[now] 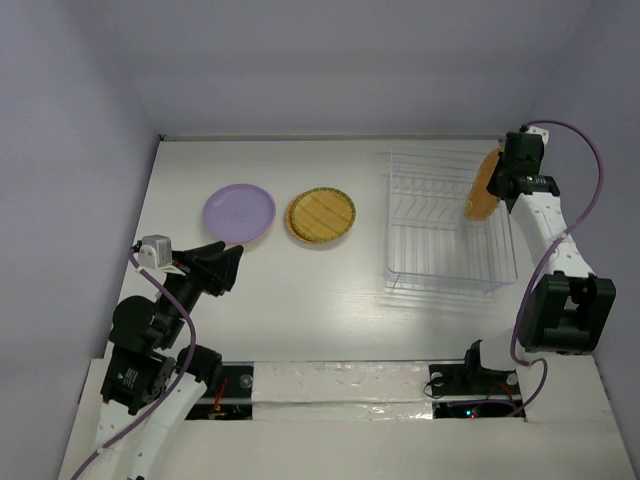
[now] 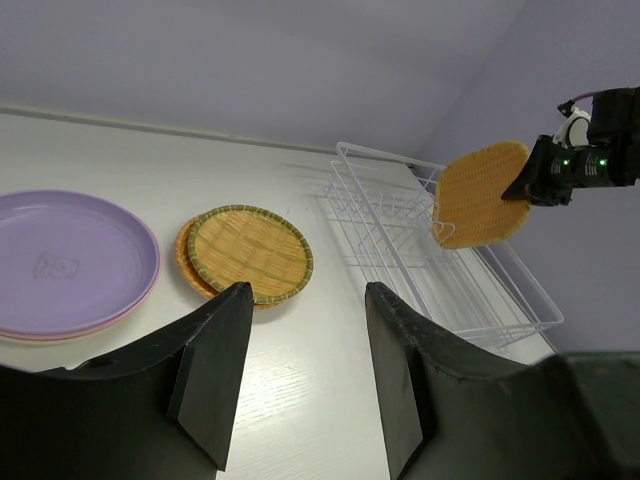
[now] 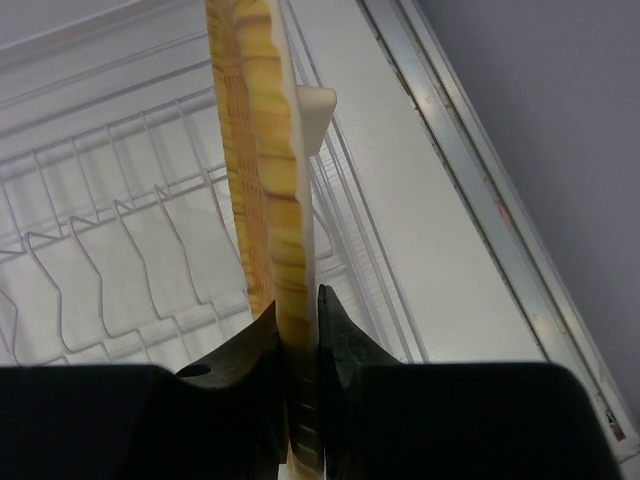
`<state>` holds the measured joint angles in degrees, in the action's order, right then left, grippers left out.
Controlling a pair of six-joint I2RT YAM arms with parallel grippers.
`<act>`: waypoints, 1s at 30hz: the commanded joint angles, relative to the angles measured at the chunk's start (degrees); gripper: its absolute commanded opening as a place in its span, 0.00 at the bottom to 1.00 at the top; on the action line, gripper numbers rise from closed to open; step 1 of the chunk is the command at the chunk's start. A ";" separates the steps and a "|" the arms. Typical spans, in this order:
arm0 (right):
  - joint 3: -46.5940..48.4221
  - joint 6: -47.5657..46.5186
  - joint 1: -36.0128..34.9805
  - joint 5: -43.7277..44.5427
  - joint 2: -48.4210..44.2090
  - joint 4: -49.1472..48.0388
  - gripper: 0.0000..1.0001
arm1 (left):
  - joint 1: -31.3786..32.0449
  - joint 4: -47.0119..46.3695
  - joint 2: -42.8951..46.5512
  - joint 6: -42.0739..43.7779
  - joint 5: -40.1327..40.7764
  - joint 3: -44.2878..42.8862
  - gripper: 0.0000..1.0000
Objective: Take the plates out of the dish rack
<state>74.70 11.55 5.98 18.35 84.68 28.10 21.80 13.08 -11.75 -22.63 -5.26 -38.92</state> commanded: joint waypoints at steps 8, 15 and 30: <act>6.07 -3.90 -1.93 4.40 -6.81 -5.77 0.00 | 0.43 -2.71 -0.73 -0.13 0.07 0.42 0.46; 8.36 -2.15 -3.08 6.96 -12.52 -3.93 0.00 | 0.43 -2.62 -1.17 -0.04 0.07 0.33 0.46; 1.60 14.80 -22.65 -21.49 -17.02 -16.47 0.00 | 0.43 -2.36 -3.02 -0.22 1.21 0.33 0.45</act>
<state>77.62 19.16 -11.05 8.51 64.64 23.99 21.80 13.10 -13.52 -22.63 -4.80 -38.92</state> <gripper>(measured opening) 0.173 0.455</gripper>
